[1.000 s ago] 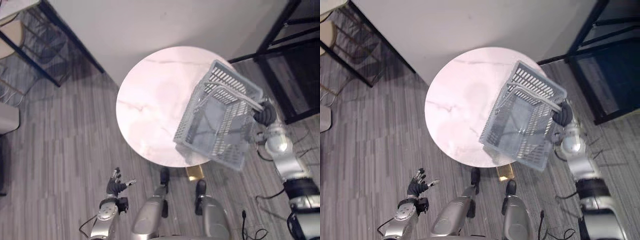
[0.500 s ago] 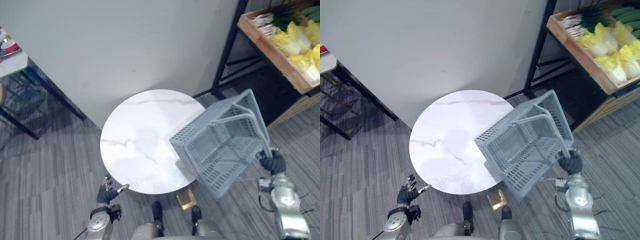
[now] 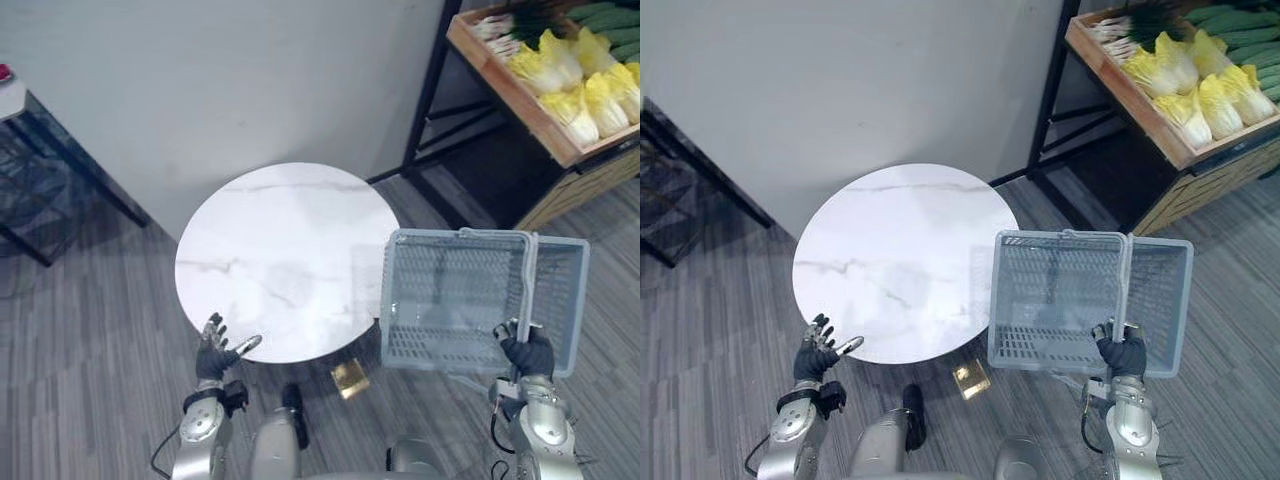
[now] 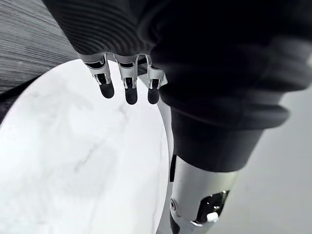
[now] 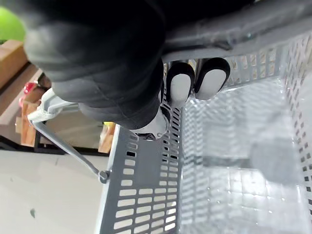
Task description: Pick vegetable in the basket
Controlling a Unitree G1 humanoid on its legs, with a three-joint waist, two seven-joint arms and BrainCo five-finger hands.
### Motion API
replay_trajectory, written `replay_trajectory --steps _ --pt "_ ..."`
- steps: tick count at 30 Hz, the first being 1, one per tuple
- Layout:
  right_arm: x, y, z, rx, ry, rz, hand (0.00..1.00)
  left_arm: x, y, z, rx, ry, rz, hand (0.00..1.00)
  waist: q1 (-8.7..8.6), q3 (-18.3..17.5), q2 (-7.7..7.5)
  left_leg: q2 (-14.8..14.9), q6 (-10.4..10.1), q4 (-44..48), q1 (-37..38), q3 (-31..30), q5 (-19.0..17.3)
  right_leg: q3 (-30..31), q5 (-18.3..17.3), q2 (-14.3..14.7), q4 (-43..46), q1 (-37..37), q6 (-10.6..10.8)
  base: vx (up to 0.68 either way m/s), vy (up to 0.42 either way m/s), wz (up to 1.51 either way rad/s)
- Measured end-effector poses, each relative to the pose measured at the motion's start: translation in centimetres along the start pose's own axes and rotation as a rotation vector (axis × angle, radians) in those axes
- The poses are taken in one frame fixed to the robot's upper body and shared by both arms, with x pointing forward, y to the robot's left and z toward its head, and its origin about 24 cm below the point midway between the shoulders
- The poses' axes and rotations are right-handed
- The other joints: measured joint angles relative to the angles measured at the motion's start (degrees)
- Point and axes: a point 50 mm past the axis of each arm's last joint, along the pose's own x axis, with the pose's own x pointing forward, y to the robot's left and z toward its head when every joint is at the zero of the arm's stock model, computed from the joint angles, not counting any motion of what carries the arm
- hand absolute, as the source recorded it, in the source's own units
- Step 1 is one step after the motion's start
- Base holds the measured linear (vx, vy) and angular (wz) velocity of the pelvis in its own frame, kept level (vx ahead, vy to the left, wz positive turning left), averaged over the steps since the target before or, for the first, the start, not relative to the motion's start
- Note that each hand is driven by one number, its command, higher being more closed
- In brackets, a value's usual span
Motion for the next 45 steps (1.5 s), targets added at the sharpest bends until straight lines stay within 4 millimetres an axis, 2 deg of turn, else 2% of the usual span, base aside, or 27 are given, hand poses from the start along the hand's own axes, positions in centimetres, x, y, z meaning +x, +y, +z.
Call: replay_trajectory --steps 1,3,5,7,8,10,14,18,21,22,23,24,26,27,30,32,33,34,35,36,38,39,40,42,43,44,45 --pt "-0.1 0.0 -0.1 0.002 0.006 0.000 1.00 -0.2 0.1 -0.2 0.002 0.009 0.003 0.00 -0.35 0.0 0.12 0.3 0.5 6.1 1.4 0.0 -5.5 0.2 1.1 0.1 -0.4 -0.2 -0.4 -0.25 -0.136 -0.02" --pt "-0.2 0.0 -0.2 0.008 0.008 0.001 1.00 -0.3 0.3 -0.4 0.004 0.015 0.007 0.00 -0.64 -0.2 0.82 1.0 -0.3 9.9 5.1 -1.0 -10.9 1.0 3.0 1.0 -1.4 -1.6 -0.3 -0.23 -0.033 -0.23" --pt "-0.4 -0.2 -0.2 0.010 0.012 -0.005 1.00 -0.5 0.3 -0.5 0.004 0.020 0.004 0.00 -0.87 -0.8 1.42 1.5 -1.5 8.4 9.3 -0.9 -15.0 2.0 4.6 2.1 -2.3 -3.6 0.2 -0.22 0.038 -0.28" --pt "-0.6 -0.6 -0.4 0.009 0.020 -0.016 1.00 -0.4 -0.2 -0.5 0.006 0.019 -0.012 0.00 -1.71 -1.6 2.63 0.9 -3.0 -2.4 14.3 0.1 -18.8 2.0 5.3 3.3 -2.8 -6.2 1.5 -0.22 0.117 -0.08" --pt "-0.8 -0.4 -0.7 0.024 0.034 -0.017 1.00 -0.2 -0.3 -0.3 0.009 0.011 -0.018 0.00 -1.80 -1.5 1.17 0.2 -4.3 -5.4 14.9 1.3 -18.2 2.8 5.9 2.7 -2.7 -7.4 2.3 -0.20 0.097 -0.16" --pt "-1.0 -0.5 -0.9 0.026 0.047 -0.022 1.00 -0.1 -0.5 -0.2 0.014 0.006 -0.026 0.00 -1.18 -1.5 0.29 -0.3 -4.1 -5.5 14.8 2.5 -17.8 3.9 7.6 2.5 -3.2 -8.1 3.1 -0.14 0.073 -0.33" --pt "-1.2 -0.8 -1.1 0.026 0.054 -0.031 1.00 0.3 -0.7 0.4 0.045 -0.016 -0.035 0.00 -1.37 -1.6 0.21 -0.1 -3.1 -2.7 14.8 5.3 -18.8 6.5 9.7 2.9 -3.9 -8.6 3.7 -0.07 0.092 -0.39" --pt "-1.1 -0.8 -1.1 0.033 0.053 -0.031 1.00 0.9 -0.6 1.3 0.057 -0.049 -0.030 0.00 -1.97 -1.6 0.12 1.1 -2.9 -0.7 16.1 9.6 -20.6 11.0 11.6 5.2 -4.9 -9.5 4.0 -0.04 0.063 -0.67" --pt "-0.9 -0.6 -0.9 0.039 0.045 -0.025 1.00 1.0 -0.3 1.4 0.062 -0.053 -0.010 0.00 -2.47 -1.6 0.11 3.0 -2.6 -0.5 19.2 16.9 -21.8 14.1 11.8 6.4 -5.8 -10.0 4.3 -0.04 0.045 -1.06" --pt "-0.9 -0.6 -1.1 0.038 0.052 -0.025 1.00 1.0 -0.2 1.4 0.063 -0.053 -0.007 0.00 -2.40 -1.6 0.02 2.8 -2.7 -1.5 20.9 20.1 -21.8 6.8 11.2 2.9 -5.8 -10.5 3.2 -0.01 0.053 -1.36" --pt "-0.9 -0.4 -1.3 0.040 0.060 -0.023 1.00 1.0 -0.1 1.4 0.064 -0.051 -0.001 0.00 -2.30 -1.6 -0.15 3.1 -2.7 -1.9 21.8 22.1 -21.8 3.1 11.3 1.0 -5.6 -10.8 3.1 -0.01 0.004 -1.58" --pt "-0.5 -0.1 -2.0 0.043 0.089 -0.021 1.00 1.0 0.3 1.1 0.067 -0.041 0.012 0.00 -2.55 -1.9 -0.68 3.7 -2.7 -3.1 23.7 26.4 -21.8 -7.6 12.1 -4.1 -5.0 -11.0 1.8 0.00 -0.035 -1.35" --pt "-0.2 0.3 -2.9 0.042 0.123 -0.015 1.00 1.1 0.6 1.0 0.075 -0.033 0.023 0.00 -2.58 -2.2 -1.17 3.6 -3.3 -4.5 26.4 31.3 -21.4 -17.0 13.6 -7.9 -4.0 -10.9 0.6 0.08 -0.084 -1.47" --pt "-0.2 0.4 -3.0 0.042 0.130 -0.012 1.00 1.1 0.7 0.9 0.075 -0.029 0.025 0.00 -2.57 -2.2 -1.19 3.8 -3.4 -4.6 27.1 32.0 -21.4 -17.2 14.4 -7.7 -3.9 -11.1 1.3 0.16 -0.139 -1.50" --pt "0.2 0.3 -3.8 0.023 0.166 0.002 1.00 1.6 0.0 0.0 0.079 0.015 0.001 0.00 -5.52 -2.3 0.02 5.3 -4.4 -4.1 29.6 31.8 -20.1 -11.1 13.2 -2.5 -3.2 -12.7 1.8 0.22 -0.194 -1.31" --pt "-0.2 0.1 -4.2 0.021 0.189 -0.004 1.00 1.7 -0.9 -0.3 0.088 0.028 -0.033 0.00 -5.86 -1.9 0.14 9.3 -2.0 6.6 29.2 27.3 -17.7 -7.6 10.9 0.9 -1.6 -11.1 0.5 0.26 -0.201 -1.18" --pt "-0.3 0.1 -4.3 0.018 0.196 -0.006 1.00 1.7 -0.8 -0.2 0.092 0.027 -0.032 0.00 -5.57 -1.4 0.31 10.8 1.5 11.7 28.6 24.7 -15.6 -6.2 10.2 2.2 -1.5 -9.4 -0.2 0.22 -0.165 -1.06" --pt "-0.7 0.1 -4.4 0.007 0.203 0.000 1.00 1.3 -1.0 -0.7 0.090 0.042 -0.041 0.00 -5.29 -1.3 0.36 12.5 8.7 21.9 25.7 17.5 -5.9 -3.1 9.0 3.5 -1.8 -6.1 -1.3 0.34 -0.125 -1.30" --pt "-0.9 0.3 -4.0 0.002 0.188 0.010 1.00 0.9 -1.5 -0.9 0.086 0.048 -0.059 0.00 -5.02 -1.0 -0.16 11.9 4.0 30.1 21.0 10.3 -6.6 -0.8 7.8 3.7 -2.3 -3.7 -1.0 0.28 -0.086 -1.19" --pt "-0.9 0.3 -3.7 0.005 0.176 0.005 1.00 0.8 -1.8 -0.9 0.081 0.043 -0.069 0.00 -4.89 -1.1 0.01 11.2 2.3 32.7 18.1 7.7 -8.9 0.1 7.1 3.8 -2.2 -3.2 -1.2 0.34 -0.022 -0.96" --pt "-0.6 0.6 -2.6 0.021 0.128 -0.005 1.00 0.3 -2.1 -1.0 0.076 0.043 -0.081 0.00 -3.21 -1.1 0.06 7.0 1.6 33.0 9.3 2.2 -15.2 3.8 4.7 3.5 -2.3 -1.3 -1.5 0.28 -0.004 -0.76" --pt "-0.5 0.5 -2.2 0.020 0.108 -0.011 1.00 0.0 -1.8 -1.4 0.077 0.055 -0.074 0.00 -2.31 -1.1 0.12 4.7 0.8 28.2 6.5 1.8 -17.4 5.3 3.6 3.2 -2.7 0.3 -1.1 0.45 0.138 -0.65" --pt "-0.1 0.1 -1.8 -0.011 0.090 -0.012 1.00 -0.9 -1.3 -2.4 0.078 0.093 -0.057 0.00 -1.93 -1.1 0.40 -0.3 0.1 15.9 2.8 1.3 -18.0 6.8 1.2 2.4 -3.9 3.4 0.0 0.55 0.218 -0.68" --pt "1.0 -0.1 -1.6 -0.051 0.076 -0.012 1.00 -1.5 -1.0 -3.0 0.079 0.116 -0.047 0.00 -0.49 -1.7 1.41 -5.2 -3.5 -1.3 1.9 -0.4 -14.9 9.7 -0.5 2.3 -5.5 5.3 1.8 0.55 0.289 -0.82" --pt "1.8 0.2 -2.0 -0.075 0.089 0.002 1.00 -1.4 -0.7 -3.0 0.089 0.116 -0.043 0.00 0.55 -2.2 1.74 -6.8 -0.1 -2.7 2.2 -1.3 -9.1 12.1 -1.5 2.0 -6.5 6.4 2.7 0.63 0.322 -0.83" --pt "2.0 1.0 -2.4 -0.084 0.107 0.030 1.00 -1.4 -0.5 -2.9 0.097 0.114 -0.043 0.00 0.53 -3.2 0.40 -8.7 2.6 -1.6 2.2 -0.4 -9.8 12.9 -1.8 0.2 -8.1 7.3 3.6 0.65 0.300 -0.50" --pt "2.0 1.0 -2.4 -0.087 0.107 0.037 1.00 -1.2 -0.5 -2.7 0.101 0.107 -0.044 0.00 0.00 -3.6 -0.14 -9.7 3.8 -0.4 1.6 -0.3 -11.1 12.9 -1.9 -0.9 -9.0 7.8 3.8 0.46 0.169 0.02"
